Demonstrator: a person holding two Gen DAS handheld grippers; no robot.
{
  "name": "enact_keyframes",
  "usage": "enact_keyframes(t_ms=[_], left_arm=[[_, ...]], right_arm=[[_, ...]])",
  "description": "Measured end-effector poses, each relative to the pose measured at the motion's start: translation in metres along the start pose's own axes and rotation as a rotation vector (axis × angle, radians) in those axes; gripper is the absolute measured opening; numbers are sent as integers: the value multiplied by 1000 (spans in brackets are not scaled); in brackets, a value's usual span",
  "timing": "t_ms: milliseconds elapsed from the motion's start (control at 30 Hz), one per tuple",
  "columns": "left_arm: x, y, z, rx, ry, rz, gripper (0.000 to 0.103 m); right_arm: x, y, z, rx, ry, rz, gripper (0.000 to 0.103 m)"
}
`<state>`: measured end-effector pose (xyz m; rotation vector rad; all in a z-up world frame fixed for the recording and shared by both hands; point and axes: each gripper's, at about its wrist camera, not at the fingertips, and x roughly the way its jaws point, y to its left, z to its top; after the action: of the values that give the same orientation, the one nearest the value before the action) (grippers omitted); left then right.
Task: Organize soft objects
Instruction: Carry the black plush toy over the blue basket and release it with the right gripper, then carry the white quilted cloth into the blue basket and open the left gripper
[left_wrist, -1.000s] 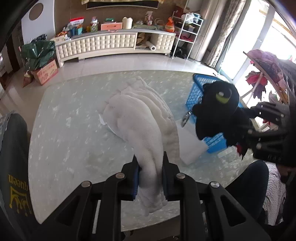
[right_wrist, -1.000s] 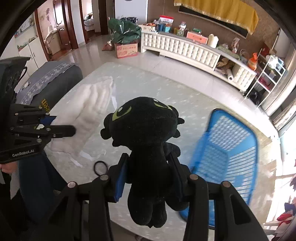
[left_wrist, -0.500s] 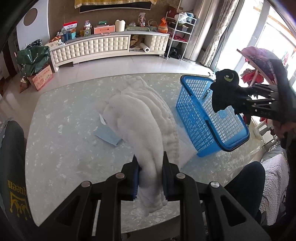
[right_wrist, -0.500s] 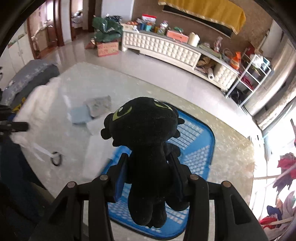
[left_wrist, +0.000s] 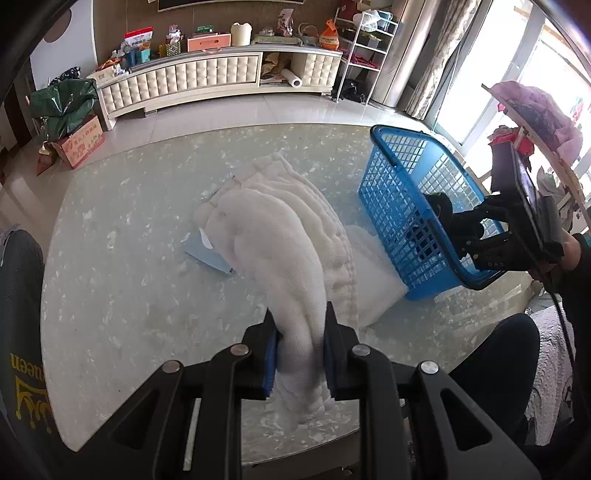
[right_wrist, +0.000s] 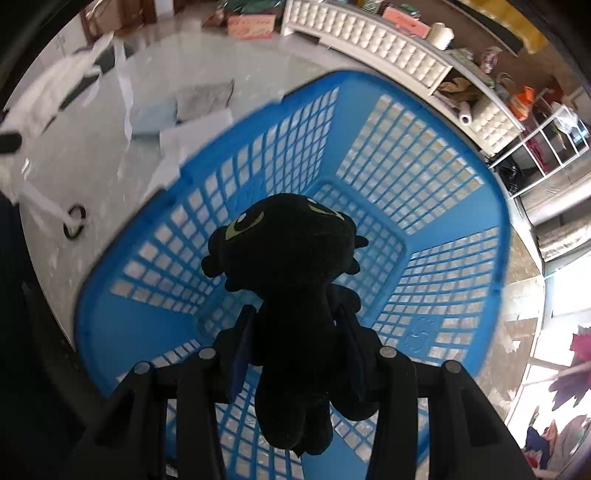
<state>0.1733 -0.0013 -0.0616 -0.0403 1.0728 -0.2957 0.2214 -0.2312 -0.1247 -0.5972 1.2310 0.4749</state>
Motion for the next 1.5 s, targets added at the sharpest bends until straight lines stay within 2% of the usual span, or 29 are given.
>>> enact_keyframes(t_ms=[333,700,867,967,1033,1333,1433,1500], left_arm=[[7,6,-3,-10,3,-26,19],[10,5,-3,-11,10,-14,19],[9,5,-5,-6,4,-17,19],[10,5,-6,-6,5,-12,19],[10,5,-6,-7,7,-11,19],[4,4,-9,-1,-11,-7,19],[0,4,-9,-1,-15,7,19],[-3,3,-10,-1,-20,14,19]], right_arm=[[2,5,-1,-18,-3,35,42],[9,-2,-7,-29,31,19,45],[7,5,1,-34,28,12,50],[1,7,2,-34,-1,1,57],[0,6,6,-36,-8,-15,78],[-19,3,8,-11,-44,-61,94],[-30,-1,3,33,-77,-85,102],[-42,-1,-1,60,-117,-112,103]])
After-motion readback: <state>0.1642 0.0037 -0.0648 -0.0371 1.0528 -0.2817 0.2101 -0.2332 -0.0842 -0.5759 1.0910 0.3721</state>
